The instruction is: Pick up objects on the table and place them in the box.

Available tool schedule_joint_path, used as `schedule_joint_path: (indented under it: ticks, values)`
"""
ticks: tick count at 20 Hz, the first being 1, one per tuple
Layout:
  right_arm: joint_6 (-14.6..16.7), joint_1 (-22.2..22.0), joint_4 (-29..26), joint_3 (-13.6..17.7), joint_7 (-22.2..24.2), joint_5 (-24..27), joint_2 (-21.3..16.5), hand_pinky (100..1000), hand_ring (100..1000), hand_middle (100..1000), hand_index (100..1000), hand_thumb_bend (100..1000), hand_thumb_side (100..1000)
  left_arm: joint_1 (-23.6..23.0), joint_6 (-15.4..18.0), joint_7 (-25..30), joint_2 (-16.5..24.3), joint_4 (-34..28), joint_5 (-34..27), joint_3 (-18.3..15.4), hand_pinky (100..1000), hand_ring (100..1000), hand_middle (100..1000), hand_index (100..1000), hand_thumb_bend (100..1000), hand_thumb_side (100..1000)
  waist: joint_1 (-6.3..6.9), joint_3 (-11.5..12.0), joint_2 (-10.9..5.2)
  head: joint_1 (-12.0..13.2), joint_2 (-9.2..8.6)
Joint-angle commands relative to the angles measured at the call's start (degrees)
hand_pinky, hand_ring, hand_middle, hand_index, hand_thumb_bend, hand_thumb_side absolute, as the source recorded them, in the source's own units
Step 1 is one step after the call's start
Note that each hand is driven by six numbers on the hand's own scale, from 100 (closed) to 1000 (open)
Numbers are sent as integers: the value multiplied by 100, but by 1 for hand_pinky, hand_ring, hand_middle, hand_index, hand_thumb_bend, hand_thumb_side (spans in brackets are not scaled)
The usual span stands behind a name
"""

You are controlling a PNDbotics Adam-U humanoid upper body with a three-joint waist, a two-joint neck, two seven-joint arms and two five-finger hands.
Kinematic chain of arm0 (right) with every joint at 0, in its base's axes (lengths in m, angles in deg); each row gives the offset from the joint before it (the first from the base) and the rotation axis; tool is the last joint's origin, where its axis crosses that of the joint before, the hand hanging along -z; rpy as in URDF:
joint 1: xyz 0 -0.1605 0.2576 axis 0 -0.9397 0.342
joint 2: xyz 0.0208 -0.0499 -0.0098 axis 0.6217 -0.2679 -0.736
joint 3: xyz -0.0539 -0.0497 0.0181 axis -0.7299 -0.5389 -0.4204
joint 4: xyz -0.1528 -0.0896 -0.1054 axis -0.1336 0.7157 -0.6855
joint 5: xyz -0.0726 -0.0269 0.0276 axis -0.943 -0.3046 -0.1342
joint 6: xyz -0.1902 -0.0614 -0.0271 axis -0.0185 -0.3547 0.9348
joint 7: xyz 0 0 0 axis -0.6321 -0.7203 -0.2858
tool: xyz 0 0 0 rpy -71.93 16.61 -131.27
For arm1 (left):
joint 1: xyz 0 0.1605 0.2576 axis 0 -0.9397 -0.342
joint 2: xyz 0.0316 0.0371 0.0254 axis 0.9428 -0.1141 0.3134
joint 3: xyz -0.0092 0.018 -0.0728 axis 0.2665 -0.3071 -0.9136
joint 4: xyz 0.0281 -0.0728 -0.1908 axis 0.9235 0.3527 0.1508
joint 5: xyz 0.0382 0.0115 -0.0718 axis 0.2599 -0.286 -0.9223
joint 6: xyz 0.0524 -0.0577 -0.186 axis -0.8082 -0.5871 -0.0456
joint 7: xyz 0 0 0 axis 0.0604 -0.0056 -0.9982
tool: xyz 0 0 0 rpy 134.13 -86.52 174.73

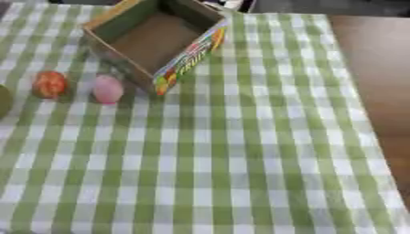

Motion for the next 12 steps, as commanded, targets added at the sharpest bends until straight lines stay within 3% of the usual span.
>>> schedule_joint_path:
  ticks: [1, 2, 3, 9, 12]
  values:
    - [-3, 55, -91, 55, -15, -35, -194, 771, 768, 575, 842, 100, 530, 1, -178, 263, 350, -80, 248, 3, 672, 638, 713, 867, 152, 341, 29, 3, -103, 79, 27]
    - [-3, 59, -91, 54, -14, -34, -197, 771, 767, 575, 842, 100, 534, -4, -222, 344, 384, -80, 309, 19, 673, 639, 713, 867, 192, 310, 32, 2, -104, 105, 25]
    - [-2, 64, -91, 52, -12, -33, -200, 771, 767, 575, 842, 100, 529, -3, -249, 422, 414, -80, 354, 35, 674, 639, 714, 867, 151, 333, 36, 0, -105, 126, 22]
    - [-5, 60, -91, 48, -7, -27, -206, 768, 768, 575, 842, 100, 529, 75, -295, 885, 502, -80, 375, 18, 676, 639, 713, 870, 172, 312, 52, -7, -114, 134, 1]
    - [11, 60, -91, 59, -65, 2, -204, 761, 766, 568, 837, 100, 525, 87, -428, 1119, 596, -80, 377, 73, 692, 649, 723, 882, 247, 313, 60, -12, -117, 118, -8]
